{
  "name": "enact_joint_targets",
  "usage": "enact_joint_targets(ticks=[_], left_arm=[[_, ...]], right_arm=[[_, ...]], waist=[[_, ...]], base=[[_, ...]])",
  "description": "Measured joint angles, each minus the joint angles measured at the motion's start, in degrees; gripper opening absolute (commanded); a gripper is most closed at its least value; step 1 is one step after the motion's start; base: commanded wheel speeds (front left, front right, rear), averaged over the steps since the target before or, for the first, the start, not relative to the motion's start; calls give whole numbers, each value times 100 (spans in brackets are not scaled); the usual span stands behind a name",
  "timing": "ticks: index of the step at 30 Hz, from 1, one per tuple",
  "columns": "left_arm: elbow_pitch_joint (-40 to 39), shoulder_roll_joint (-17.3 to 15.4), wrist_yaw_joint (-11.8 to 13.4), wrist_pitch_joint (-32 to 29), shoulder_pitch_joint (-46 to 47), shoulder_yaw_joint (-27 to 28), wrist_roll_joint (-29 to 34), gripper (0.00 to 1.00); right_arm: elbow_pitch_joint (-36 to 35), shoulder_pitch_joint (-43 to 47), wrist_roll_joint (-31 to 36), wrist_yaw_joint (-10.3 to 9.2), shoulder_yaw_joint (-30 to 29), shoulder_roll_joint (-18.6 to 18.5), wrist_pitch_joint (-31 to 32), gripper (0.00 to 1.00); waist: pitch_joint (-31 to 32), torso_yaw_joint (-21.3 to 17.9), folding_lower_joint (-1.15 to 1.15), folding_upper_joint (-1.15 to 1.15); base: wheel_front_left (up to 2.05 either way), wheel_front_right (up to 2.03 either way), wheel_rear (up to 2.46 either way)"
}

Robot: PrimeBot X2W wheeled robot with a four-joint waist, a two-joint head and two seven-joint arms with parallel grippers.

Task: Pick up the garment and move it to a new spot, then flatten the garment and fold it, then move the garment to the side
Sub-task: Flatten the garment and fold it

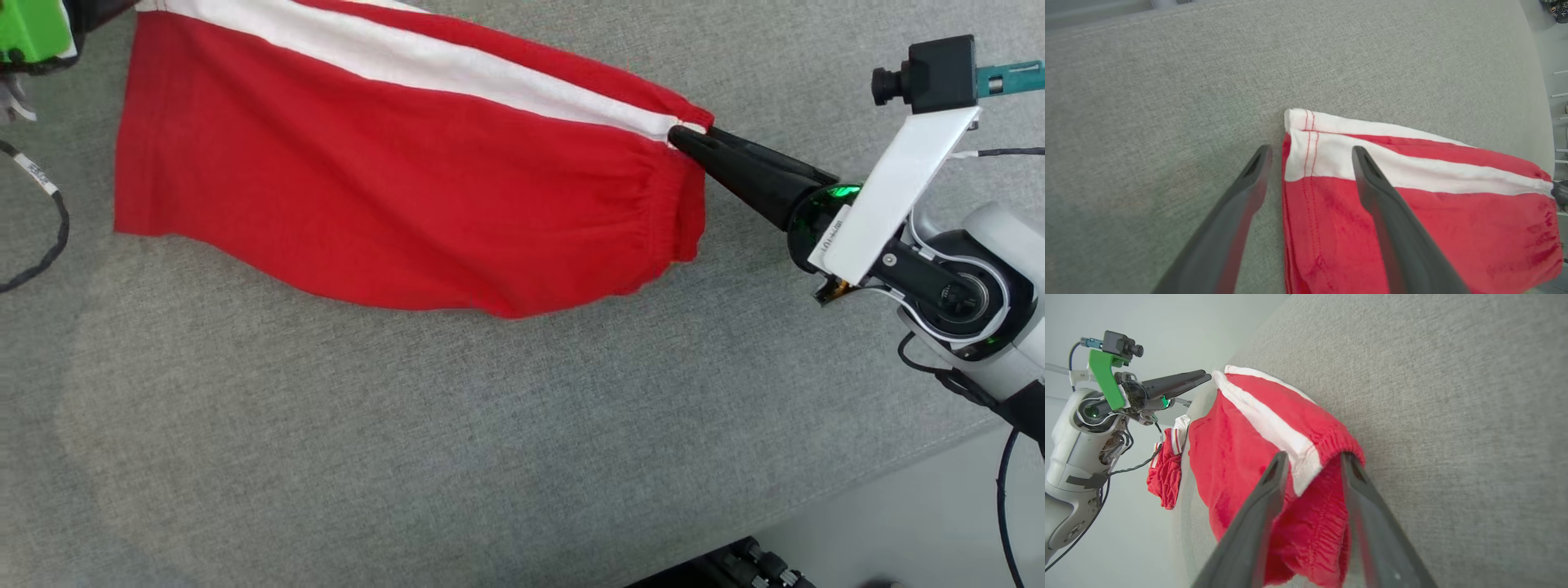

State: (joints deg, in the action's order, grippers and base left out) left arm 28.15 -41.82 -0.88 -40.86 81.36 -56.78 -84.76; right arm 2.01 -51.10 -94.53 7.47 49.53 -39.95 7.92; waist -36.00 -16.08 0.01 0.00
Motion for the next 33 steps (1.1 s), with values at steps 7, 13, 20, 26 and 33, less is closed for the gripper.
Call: enact_joint_targets(ticks=[7,13,20,26,33], left_arm=[[32,-69,-167,-107,-163,-181,77,100],[9,-302,-245,-165,-606,-348,90,100],[-104,-437,-250,-196,-950,-405,-35,100],[-234,-434,-196,-365,-1016,-347,-255,100],[-347,-383,-109,-502,-1063,-339,-397,0]], right_arm=[[230,72,1,0,3,76,110,100],[288,294,3,0,-35,2,108,100],[162,509,-16,0,-248,-214,-5,100],[65,719,-43,0,-400,-235,-151,100],[74,954,-46,0,-512,-174,-276,100]], waist=[[294,116,0,0],[583,99,0,0],[612,-158,0,0],[525,-389,0,0],[512,-498,-1,0]], base=[[0,0,0],[0,0,0],[0,0,0],[0,0,0],[0,0,0]])
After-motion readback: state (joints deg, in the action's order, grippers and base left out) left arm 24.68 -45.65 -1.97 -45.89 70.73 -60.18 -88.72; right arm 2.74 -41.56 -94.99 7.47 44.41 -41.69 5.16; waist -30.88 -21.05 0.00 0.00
